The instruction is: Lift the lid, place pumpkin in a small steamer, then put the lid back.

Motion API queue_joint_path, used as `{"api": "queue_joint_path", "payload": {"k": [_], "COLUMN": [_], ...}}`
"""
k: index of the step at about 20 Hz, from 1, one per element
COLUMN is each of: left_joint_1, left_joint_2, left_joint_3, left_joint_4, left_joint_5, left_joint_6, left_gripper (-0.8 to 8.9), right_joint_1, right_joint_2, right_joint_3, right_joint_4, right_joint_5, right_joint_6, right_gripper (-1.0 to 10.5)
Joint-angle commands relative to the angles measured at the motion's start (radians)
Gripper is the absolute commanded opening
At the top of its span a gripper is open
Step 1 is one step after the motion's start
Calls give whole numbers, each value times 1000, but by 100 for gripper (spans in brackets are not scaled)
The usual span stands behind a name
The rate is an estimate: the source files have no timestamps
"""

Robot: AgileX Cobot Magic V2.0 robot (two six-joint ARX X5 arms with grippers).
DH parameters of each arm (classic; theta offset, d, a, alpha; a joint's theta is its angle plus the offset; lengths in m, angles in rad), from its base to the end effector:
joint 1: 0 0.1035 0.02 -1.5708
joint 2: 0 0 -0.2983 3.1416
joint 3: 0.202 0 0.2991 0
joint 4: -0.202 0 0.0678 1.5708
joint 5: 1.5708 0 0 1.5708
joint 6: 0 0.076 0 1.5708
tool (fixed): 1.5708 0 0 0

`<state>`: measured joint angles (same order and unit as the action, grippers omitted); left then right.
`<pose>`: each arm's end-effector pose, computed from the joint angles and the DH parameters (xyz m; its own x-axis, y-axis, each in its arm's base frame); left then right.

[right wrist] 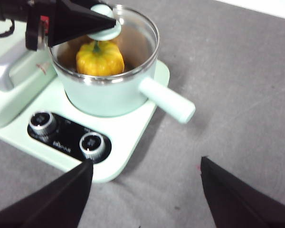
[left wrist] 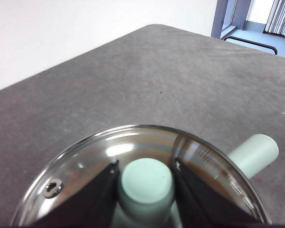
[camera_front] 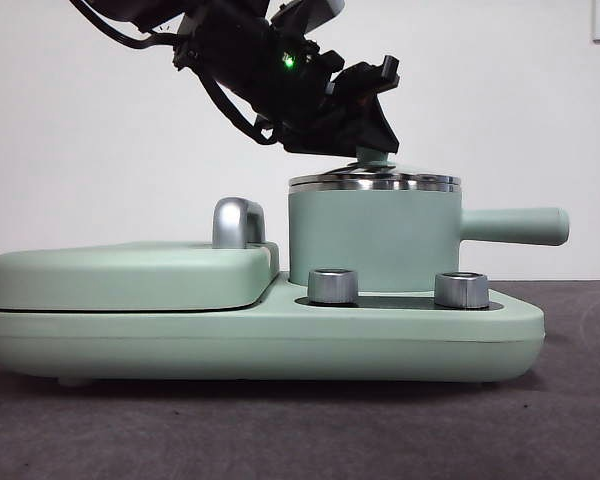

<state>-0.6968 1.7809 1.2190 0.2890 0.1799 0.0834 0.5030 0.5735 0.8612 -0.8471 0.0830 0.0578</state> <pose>0.3743 -0.3310 0.2515 0.6118 -0.7453 -0.2652 0.7781 0.6273 0.0322 0.1389 0.0692 0.3299 0.7800 0.3345 -0.5288 -0.3913 0.9203 0.0050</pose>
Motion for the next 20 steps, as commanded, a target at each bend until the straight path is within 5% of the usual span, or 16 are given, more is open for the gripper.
{"api": "queue_joint_path", "payload": {"k": [1, 7, 20], "left_joint_1": [-12, -11, 68], "left_joint_2": [22, -79, -535], "left_joint_3": [30, 30, 6], "left_joint_4": [22, -25, -786], "left_joint_5": [-1, 1, -5], "left_joint_6": [-39, -105, -108], "left_gripper": [254, 253, 250], "right_joint_1": [6, 6, 6], "right_joint_2": [6, 6, 53], "right_joint_3": [3, 3, 3], "right_joint_4": [-2, -8, 20], "right_joint_5": [5, 5, -34], "right_joint_6": [10, 10, -26], "right_gripper": [346, 346, 348]}}
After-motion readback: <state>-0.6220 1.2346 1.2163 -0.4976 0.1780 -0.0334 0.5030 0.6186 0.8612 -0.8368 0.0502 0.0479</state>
